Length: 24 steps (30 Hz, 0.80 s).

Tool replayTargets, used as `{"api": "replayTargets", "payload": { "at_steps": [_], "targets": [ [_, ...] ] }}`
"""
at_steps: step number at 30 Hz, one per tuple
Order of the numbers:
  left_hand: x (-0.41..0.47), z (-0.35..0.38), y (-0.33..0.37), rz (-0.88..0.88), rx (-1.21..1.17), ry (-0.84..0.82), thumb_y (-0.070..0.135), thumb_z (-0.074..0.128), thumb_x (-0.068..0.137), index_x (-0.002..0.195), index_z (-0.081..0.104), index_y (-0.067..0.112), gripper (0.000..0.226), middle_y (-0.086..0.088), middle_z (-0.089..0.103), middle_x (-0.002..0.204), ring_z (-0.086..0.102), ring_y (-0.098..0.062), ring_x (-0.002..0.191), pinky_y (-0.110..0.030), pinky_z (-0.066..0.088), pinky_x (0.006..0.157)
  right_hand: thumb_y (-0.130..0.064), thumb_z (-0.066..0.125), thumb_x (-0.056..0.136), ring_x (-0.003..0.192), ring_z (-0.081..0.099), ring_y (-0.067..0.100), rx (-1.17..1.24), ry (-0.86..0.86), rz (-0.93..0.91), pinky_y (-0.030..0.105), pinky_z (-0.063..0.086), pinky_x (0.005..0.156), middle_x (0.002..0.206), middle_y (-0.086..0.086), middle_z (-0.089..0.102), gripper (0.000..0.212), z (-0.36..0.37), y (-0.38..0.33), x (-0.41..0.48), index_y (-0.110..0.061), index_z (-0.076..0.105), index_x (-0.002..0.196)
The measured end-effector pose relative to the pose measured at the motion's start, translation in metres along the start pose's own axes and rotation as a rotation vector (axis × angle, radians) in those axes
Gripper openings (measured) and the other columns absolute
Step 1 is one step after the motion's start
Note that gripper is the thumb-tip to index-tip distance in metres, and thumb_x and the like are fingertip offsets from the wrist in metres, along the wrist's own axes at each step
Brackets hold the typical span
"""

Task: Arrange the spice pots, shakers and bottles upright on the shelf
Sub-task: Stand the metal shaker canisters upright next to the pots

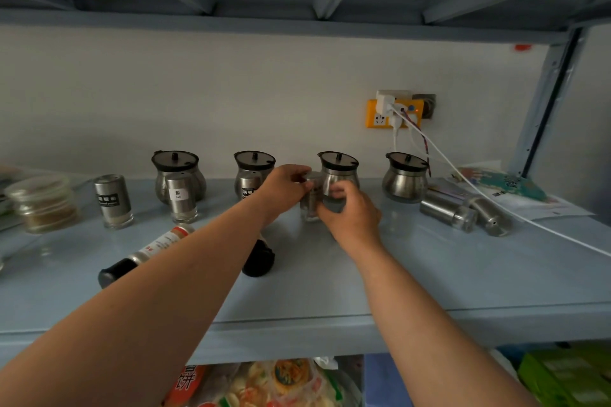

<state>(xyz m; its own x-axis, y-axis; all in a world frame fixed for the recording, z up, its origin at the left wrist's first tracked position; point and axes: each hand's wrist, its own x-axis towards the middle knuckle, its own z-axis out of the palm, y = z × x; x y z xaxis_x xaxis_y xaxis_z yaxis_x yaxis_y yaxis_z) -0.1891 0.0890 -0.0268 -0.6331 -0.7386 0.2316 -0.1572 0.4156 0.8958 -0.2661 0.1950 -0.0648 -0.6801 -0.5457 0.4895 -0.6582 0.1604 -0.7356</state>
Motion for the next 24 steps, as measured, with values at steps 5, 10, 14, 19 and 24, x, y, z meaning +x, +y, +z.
{"api": "replayTargets", "payload": {
  "at_steps": [5,10,14,19,24],
  "targets": [
    [-0.0012,0.0007,0.0013,0.011,-0.001,0.008,0.0,0.06,0.087,0.134,0.048,0.008,0.05,-0.011,0.057,0.129,0.054,-0.023,0.119,-0.025,0.045,0.093,-0.025,0.065,0.081,0.094,0.06,0.025,-0.022,0.035,-0.016,0.042,0.045,0.085,0.092,0.0,0.067,0.007,-0.0014,0.0013,0.0002,-0.017,0.063,0.082],
    [-0.0025,0.0027,-0.0029,0.03,0.035,0.048,0.004,0.061,0.087,0.13,0.053,0.011,0.045,-0.013,0.061,0.121,0.059,-0.023,0.099,-0.027,0.048,0.081,-0.021,0.058,0.085,0.094,0.06,0.026,-0.024,0.041,-0.012,0.042,0.045,0.086,0.094,0.004,0.068,0.009,-0.0027,0.0003,-0.0007,-0.016,0.066,0.084],
    [-0.0025,0.0004,0.0008,0.005,0.053,0.037,0.003,0.06,0.087,0.127,0.052,0.013,0.042,-0.009,0.06,0.112,0.056,-0.019,0.086,-0.024,0.048,0.067,-0.017,0.059,0.082,0.094,0.06,0.026,-0.014,0.05,-0.019,0.044,0.046,0.086,0.094,0.003,0.068,0.007,-0.0042,-0.0006,-0.0025,-0.016,0.066,0.085],
    [-0.003,-0.0013,0.0028,-0.009,0.08,0.035,0.001,0.058,0.088,0.126,0.051,0.013,0.041,-0.01,0.06,0.114,0.055,-0.019,0.082,-0.02,0.046,0.061,-0.018,0.06,0.081,0.093,0.061,0.026,-0.023,0.046,-0.022,0.044,0.046,0.086,0.094,0.002,0.068,0.007,-0.0041,-0.0017,-0.0029,-0.018,0.064,0.086],
    [-0.0018,-0.0007,0.003,-0.01,0.1,0.038,0.001,0.057,0.088,0.128,0.05,0.014,0.042,-0.01,0.059,0.118,0.056,-0.018,0.09,-0.02,0.047,0.065,-0.02,0.062,0.079,0.097,0.06,0.024,-0.01,0.035,-0.002,0.044,0.044,0.089,0.098,-0.001,0.067,0.012,-0.0058,-0.0032,-0.0033,-0.02,0.064,0.091]
  ]
}}
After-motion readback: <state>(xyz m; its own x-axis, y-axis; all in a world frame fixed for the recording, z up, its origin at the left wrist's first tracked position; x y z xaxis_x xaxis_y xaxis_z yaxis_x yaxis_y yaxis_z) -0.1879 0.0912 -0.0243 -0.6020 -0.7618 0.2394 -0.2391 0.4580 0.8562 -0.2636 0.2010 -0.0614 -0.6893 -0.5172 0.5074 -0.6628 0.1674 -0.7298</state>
